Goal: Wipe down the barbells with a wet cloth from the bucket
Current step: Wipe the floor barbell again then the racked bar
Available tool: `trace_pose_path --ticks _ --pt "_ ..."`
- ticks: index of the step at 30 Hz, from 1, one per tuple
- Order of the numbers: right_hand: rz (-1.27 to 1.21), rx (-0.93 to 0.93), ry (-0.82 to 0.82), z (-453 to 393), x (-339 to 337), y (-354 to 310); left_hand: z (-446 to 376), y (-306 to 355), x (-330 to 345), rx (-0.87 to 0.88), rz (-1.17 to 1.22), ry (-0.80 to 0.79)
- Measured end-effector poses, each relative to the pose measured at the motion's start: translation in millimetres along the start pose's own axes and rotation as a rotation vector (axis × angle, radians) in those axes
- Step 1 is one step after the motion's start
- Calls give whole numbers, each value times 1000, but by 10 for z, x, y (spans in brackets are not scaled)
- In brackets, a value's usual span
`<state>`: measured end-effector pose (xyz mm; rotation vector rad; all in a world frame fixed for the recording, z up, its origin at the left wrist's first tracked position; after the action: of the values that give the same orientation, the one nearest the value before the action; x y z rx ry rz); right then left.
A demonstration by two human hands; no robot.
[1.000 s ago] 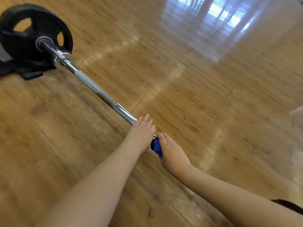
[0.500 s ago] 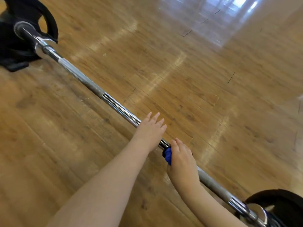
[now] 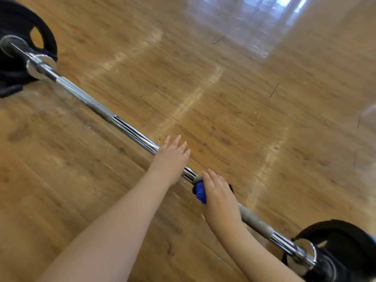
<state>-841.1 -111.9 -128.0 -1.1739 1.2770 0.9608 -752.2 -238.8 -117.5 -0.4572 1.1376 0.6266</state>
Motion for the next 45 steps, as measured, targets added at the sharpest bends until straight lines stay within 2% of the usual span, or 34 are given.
trace_pose_path --ticks 3,6,11,15,21,28,31,36,40,45 --pt "8 -32 13 -169 -9 -94 -4 -21 -10 50 -5 15" --pt "31 -38 -5 33 -45 79 59 2 -4 48 -4 90" --pt "1 63 -37 448 -94 379 169 161 57 57 83 132" --pt "51 41 -8 248 -64 226 129 151 37 70 106 159" --pt "18 -79 44 -22 28 40 105 162 32 61 70 143" --pt "48 48 27 517 -130 390 143 196 17 37 69 116" --pt "97 87 52 528 -145 336 155 187 37 2 64 124" --pt "139 -110 123 13 -57 -103 158 188 -2 -11 69 88" --pt "159 -123 71 192 -98 95 183 196 -11 -9 59 65" --pt "122 2 26 620 -193 401 231 177 -5 -17 81 62"
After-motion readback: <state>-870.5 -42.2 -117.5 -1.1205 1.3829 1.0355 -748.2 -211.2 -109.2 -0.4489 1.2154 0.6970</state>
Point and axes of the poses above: each hand's wrist, its own z-axis away from the middle knuckle, its own x-axis out of the palm, y = z × x, the point moved 2 cm from there along -z, towards the middle knuckle, and after that the axes turned 7 degrees about z, right-handed, at the moved point
